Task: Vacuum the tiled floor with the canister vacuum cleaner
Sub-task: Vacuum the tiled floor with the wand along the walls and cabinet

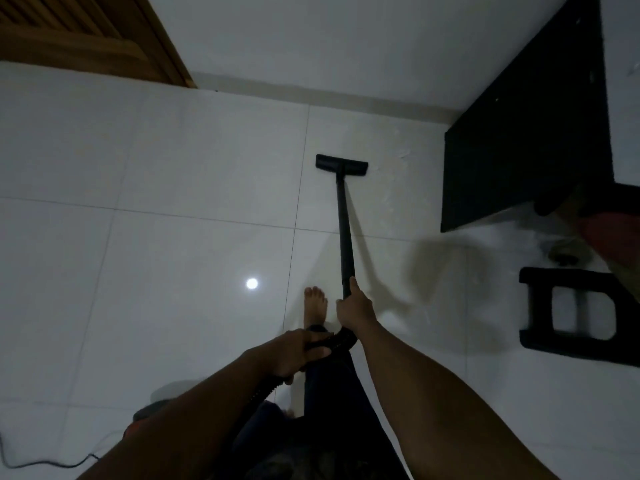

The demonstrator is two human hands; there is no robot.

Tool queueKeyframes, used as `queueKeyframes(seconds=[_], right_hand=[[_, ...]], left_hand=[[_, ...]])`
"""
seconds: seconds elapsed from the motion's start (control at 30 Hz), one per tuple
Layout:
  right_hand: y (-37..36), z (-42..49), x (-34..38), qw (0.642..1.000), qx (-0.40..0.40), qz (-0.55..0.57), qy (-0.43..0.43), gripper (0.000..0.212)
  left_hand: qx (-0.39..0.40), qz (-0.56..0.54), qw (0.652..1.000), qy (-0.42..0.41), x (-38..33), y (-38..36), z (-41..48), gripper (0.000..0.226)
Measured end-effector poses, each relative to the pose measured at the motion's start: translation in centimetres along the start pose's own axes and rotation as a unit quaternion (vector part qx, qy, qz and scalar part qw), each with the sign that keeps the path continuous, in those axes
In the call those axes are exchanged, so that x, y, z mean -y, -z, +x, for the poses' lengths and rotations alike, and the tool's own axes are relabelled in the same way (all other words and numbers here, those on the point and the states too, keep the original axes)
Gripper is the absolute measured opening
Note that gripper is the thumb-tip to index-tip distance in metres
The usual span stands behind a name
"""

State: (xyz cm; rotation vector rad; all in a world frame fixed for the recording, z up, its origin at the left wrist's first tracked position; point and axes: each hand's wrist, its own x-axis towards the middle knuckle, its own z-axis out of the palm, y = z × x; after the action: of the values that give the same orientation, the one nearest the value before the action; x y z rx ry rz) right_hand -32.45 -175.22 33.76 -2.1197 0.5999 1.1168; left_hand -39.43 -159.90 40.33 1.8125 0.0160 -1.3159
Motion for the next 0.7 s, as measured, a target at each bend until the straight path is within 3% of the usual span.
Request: queueKeyframes(seconds=[0.33,0.57,0.7], right_hand=[[6.6,11.5,12.3,0.999,0.001,-0.032,0.019,0.073],[8.2,15.1,15.9,0.999,-0.023,-0.035,0.020,0.070],[7.2,14.4,15.1,0.998,-0.059,-0.034,0.018,0.065]], left_hand=[[-0.038,-0.048,0.998,0.019,-4.8,13.1,8.1,0.053],[-0.059,-0.083,0.994,0.043,-5.4,16.6,11.3,0.052],[-0.029,-0.071,0.995,0.060,-4.8,16.5,11.6,0.054]])
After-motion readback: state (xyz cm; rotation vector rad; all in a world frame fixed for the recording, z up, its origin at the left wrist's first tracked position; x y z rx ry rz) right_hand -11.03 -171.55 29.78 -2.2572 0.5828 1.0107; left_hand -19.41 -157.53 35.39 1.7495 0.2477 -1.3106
